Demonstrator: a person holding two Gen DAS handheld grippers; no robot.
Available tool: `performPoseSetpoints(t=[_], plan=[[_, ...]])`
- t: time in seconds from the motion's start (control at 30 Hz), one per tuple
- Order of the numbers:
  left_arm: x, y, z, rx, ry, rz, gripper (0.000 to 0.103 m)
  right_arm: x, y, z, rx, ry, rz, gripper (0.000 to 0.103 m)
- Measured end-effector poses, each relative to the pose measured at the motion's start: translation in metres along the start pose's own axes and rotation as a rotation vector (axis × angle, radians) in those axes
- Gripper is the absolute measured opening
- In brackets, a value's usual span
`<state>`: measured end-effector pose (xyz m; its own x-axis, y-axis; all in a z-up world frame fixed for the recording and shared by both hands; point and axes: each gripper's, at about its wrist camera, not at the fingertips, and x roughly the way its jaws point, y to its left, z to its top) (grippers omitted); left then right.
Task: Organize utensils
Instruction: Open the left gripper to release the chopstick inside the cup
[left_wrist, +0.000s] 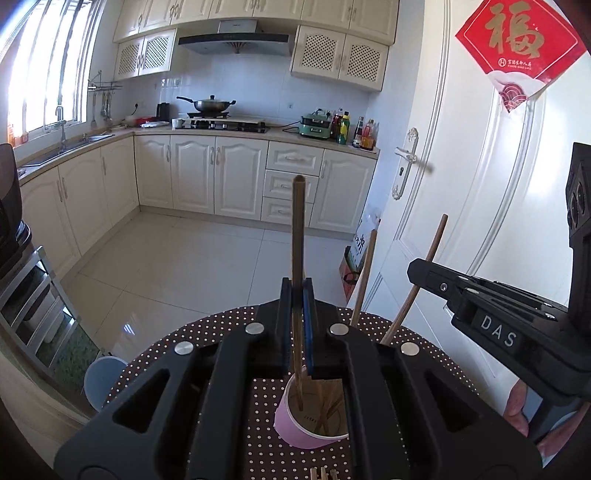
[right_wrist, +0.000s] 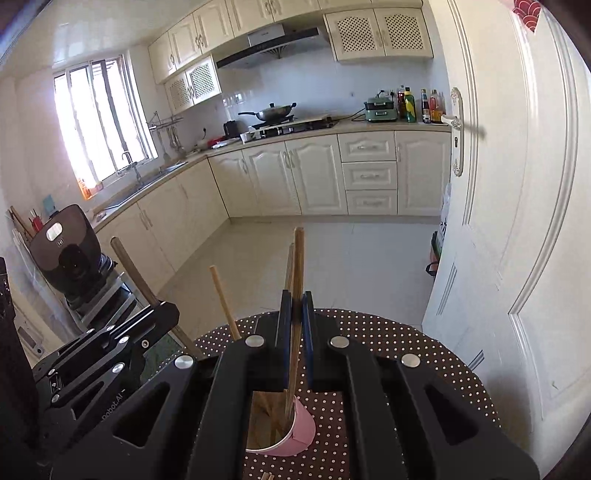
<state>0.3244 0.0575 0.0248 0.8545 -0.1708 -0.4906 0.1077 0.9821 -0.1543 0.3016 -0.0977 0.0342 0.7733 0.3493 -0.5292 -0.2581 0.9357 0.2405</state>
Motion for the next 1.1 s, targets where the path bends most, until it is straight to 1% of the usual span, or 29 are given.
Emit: performPoseSetpoints(t=[0.27,0.43,0.6,0.63,0.7,0.73,0.77,0.8,0.83,0.87,0.9,0.97,1.1], plan=[[0.015,0.003,-0.004,0.022,0.028,-0.025,0.006,0.01,-0.002,-0.003,0.005,0.026,-0.002,0.006],[0.024,0.005,-0.004,0.009,0.042,-0.027,0.007,0.015,-0.003,-0.004,0.011,0.039,-0.011,0.007],[0.026,0.004,-0.005,0.018,0.039,-0.03,0.007,0.016,-0.003,-0.005,0.012,0.042,-0.013,0.008],[0.026,0.004,-0.005,0.02,0.038,-0.028,0.008,0.016,-0.003,-0.005,0.012,0.044,-0.013,0.009],[0.027,0.004,-0.005,0.031,0.041,-0.015,0.008,0.016,-0.006,-0.004,0.016,0.048,-0.014,0.018],[0.027,0.004,-0.006,0.032,0.041,-0.011,0.008,0.016,-0.007,-0.004,0.016,0.048,-0.012,0.026],[0.027,0.004,-0.006,0.031,0.043,-0.014,0.01,0.015,-0.007,-0.004,0.016,0.049,-0.012,0.032],[0.027,0.005,-0.006,0.029,0.049,-0.022,0.014,0.014,-0.008,-0.004,0.016,0.047,-0.017,0.033],[0.027,0.005,-0.006,0.028,0.055,-0.03,0.028,0.013,-0.008,-0.004,0.015,0.046,-0.02,0.034],[0.026,0.005,-0.006,0.027,0.055,-0.033,0.052,0.012,-0.007,-0.004,0.011,0.045,-0.018,0.034],[0.024,0.006,-0.006,0.021,0.04,-0.021,0.057,0.011,-0.008,-0.004,0.012,0.042,-0.029,0.035],[0.021,0.007,-0.006,0.023,0.021,-0.013,0.057,0.009,-0.009,-0.005,0.014,0.04,-0.024,0.04],[0.018,0.007,-0.006,0.02,0.021,-0.01,0.057,0.006,-0.01,-0.005,0.014,0.039,-0.031,0.042]])
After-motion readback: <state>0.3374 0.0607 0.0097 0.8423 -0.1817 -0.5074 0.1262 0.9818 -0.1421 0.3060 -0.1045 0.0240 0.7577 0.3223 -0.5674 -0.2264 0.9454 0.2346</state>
